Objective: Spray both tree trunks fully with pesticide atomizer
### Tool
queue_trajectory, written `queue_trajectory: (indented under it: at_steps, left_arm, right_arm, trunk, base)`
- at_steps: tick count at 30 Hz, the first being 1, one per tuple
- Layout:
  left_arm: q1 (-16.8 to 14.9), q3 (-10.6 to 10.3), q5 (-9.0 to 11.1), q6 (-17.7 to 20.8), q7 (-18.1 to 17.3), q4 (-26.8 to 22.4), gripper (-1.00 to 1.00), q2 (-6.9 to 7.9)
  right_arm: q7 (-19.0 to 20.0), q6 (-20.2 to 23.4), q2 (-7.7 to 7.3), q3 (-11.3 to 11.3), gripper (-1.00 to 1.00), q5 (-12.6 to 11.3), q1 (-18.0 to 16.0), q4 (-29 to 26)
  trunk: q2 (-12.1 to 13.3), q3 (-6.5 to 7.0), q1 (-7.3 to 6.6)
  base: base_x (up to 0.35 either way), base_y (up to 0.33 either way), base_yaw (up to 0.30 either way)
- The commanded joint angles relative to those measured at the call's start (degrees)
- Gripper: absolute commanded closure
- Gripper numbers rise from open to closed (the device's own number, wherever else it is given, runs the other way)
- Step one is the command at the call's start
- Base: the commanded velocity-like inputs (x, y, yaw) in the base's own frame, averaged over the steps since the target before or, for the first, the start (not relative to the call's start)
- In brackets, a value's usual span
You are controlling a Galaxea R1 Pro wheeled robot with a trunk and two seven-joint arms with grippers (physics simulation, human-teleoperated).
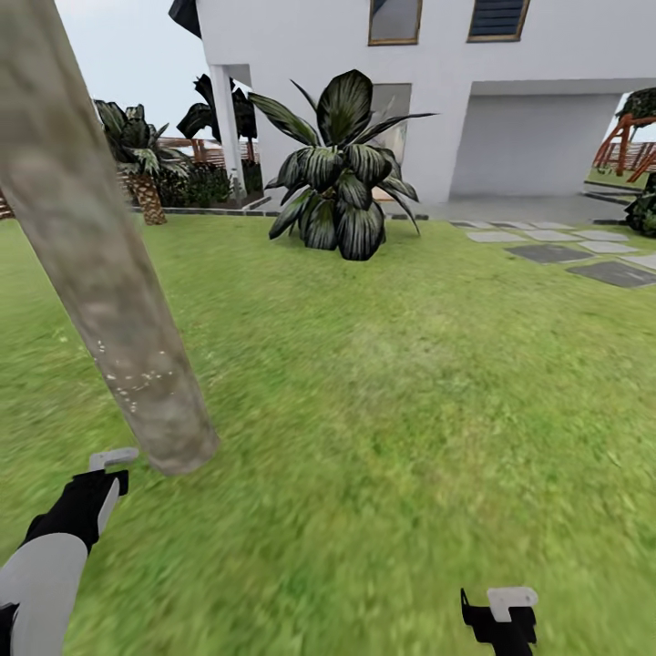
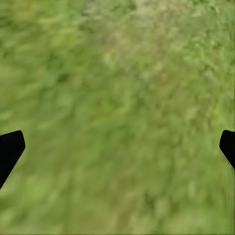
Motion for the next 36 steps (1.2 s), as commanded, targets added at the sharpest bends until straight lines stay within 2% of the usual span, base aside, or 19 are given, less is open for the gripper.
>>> queue_trajectory:
  at_steps: [1, 18, 36]
  left_arm:
    - [0.0, 0.1, -0.3, 0.3, 0.0, -0.1, 1.00, -0.05]
    - [0.0, 0.3, -0.3, 0.3, 0.0, -0.1, 1.00, -0.06]
    - [0.0, 0.4, -0.3, 0.9, -0.4, -0.2, 1.00, 0.11]
  right_arm:
    - [-0.3, -0.1, 0.01, -0.3, -1.00, 0.6, 0.0, 0.1]
    - [-0.3, -0.1, 0.01, -0.3, -1.00, 0.6, 0.0, 0.1]
    - [-0.3, -0.1, 0.01, -0.3, -1.00, 0.6, 0.0, 0.1]
  trunk:
    - [0.0, -0.05, 0.01]
    - [0.0, -0.05, 0.01]
    - [0.0, -0.05, 0.01]
  base:
    - [0.151, -0.237, 0.055]
    - [0.108, -0.256, 0.007]
    - [0.101, -0.261, 0.265]
